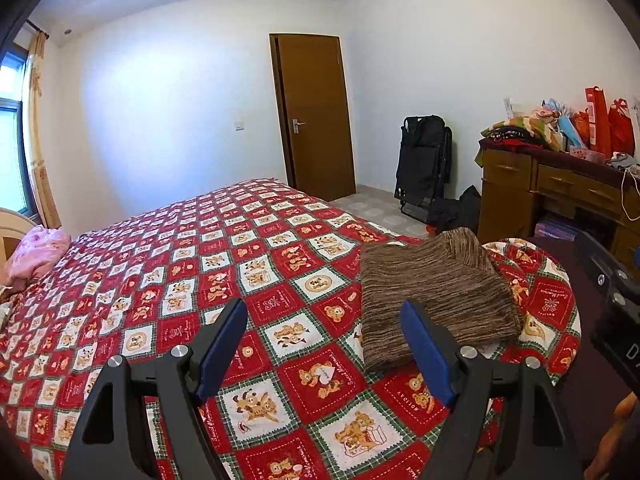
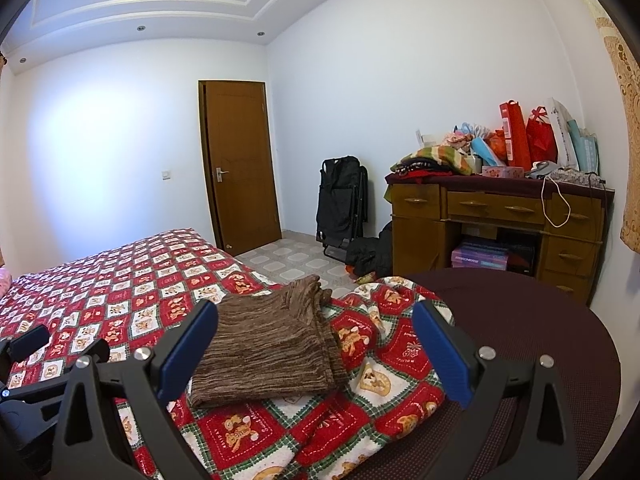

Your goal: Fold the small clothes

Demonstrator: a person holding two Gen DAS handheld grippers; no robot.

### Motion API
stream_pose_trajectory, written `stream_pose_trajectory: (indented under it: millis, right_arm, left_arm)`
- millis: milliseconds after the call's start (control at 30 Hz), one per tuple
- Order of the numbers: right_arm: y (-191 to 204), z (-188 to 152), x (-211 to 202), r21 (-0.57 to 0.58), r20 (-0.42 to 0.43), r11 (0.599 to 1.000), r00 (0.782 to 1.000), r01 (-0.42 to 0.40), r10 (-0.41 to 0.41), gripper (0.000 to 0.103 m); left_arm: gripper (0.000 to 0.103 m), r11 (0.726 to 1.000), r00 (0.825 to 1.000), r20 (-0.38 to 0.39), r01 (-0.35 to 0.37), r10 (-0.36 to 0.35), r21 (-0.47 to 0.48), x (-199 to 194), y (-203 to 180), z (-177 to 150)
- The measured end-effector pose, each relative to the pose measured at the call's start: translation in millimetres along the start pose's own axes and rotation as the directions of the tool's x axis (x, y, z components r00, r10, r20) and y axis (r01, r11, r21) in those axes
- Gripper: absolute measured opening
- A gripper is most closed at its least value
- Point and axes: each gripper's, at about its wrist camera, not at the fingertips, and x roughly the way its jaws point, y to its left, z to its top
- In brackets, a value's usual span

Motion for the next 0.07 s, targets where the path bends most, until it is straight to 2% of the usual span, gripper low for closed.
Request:
stream_pose_trajectory:
  millis: [67]
  right_arm:
    - [-0.2, 0.0, 0.5, 0.001, 0.0, 1.0, 1.0, -0.001, 0.001, 0.1]
  left_arm:
    - [0.079, 1.0, 1.0, -0.001, 0.01, -0.01, -0.004, -0.2, 1.0, 0.5]
